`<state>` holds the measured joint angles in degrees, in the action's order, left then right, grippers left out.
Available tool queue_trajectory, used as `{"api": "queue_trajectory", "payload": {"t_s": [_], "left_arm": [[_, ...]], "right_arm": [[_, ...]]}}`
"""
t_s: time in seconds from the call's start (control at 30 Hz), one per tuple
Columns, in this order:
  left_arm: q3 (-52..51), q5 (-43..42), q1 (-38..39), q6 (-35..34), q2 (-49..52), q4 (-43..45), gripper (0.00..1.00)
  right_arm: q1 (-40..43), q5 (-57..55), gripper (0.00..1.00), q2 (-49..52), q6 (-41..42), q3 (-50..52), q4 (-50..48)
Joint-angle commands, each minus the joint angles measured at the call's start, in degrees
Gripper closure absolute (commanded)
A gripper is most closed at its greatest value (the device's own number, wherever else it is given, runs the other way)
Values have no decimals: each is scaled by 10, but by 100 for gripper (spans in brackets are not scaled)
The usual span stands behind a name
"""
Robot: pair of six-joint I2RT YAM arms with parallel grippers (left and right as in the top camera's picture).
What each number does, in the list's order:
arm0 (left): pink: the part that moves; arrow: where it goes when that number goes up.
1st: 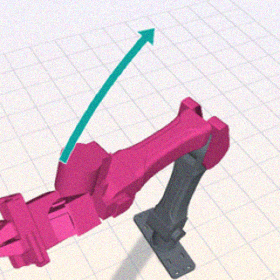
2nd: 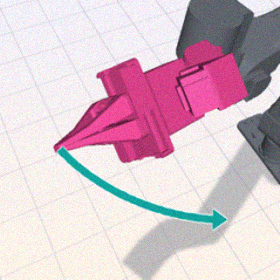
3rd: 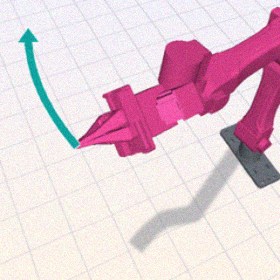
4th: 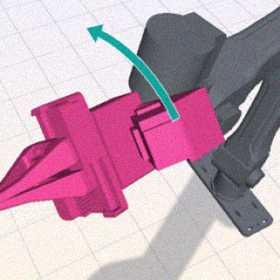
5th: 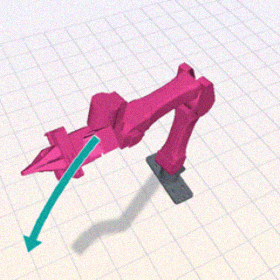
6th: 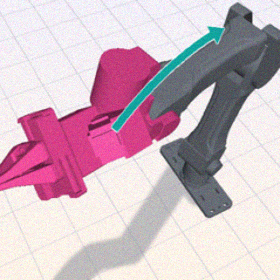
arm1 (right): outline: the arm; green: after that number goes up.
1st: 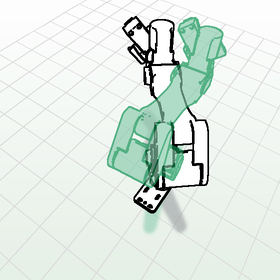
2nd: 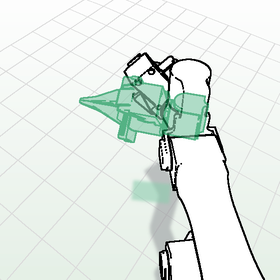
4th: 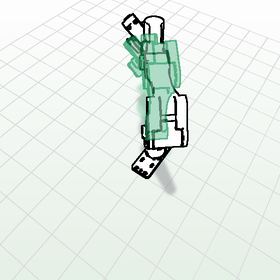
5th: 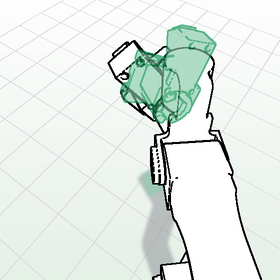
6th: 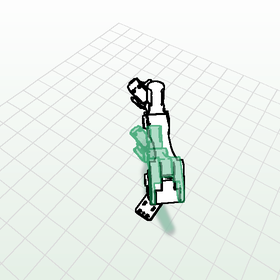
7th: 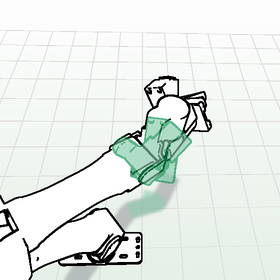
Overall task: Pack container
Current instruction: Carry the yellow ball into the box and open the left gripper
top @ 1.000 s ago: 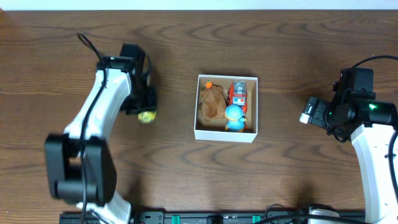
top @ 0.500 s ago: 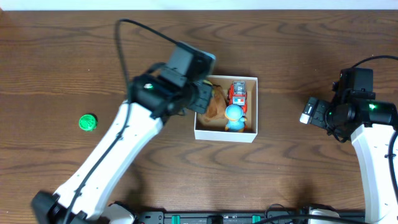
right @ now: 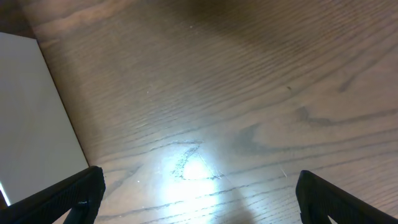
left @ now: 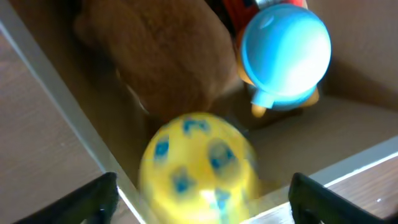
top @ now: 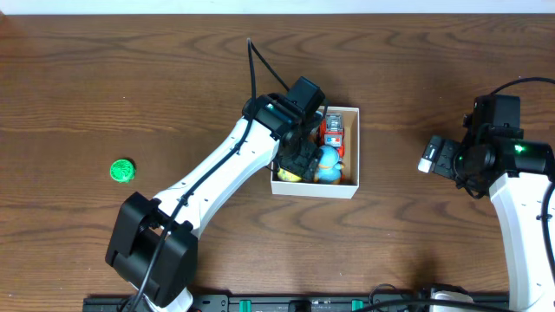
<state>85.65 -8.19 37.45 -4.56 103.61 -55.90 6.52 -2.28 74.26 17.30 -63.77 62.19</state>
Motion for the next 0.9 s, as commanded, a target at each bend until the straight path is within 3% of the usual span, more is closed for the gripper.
{"api": "queue_trajectory", "payload": {"t_s": [0.0,0.1,0.57,0.87], "left_arm": [[-2,3,0,0,-7,-1,8],[-1,3,0,0,-15,-2,1],[1,74,-56,-37,-175,-10,2],[-3,73,-46,-37,-137,-21,7]], "right_arm": [[7,2,1,0,-11,3,0],[7,2,1,0,-11,3,0],[7,2,1,0,-16,3,-1],[7,2,1,0,-16,3,0]]}}
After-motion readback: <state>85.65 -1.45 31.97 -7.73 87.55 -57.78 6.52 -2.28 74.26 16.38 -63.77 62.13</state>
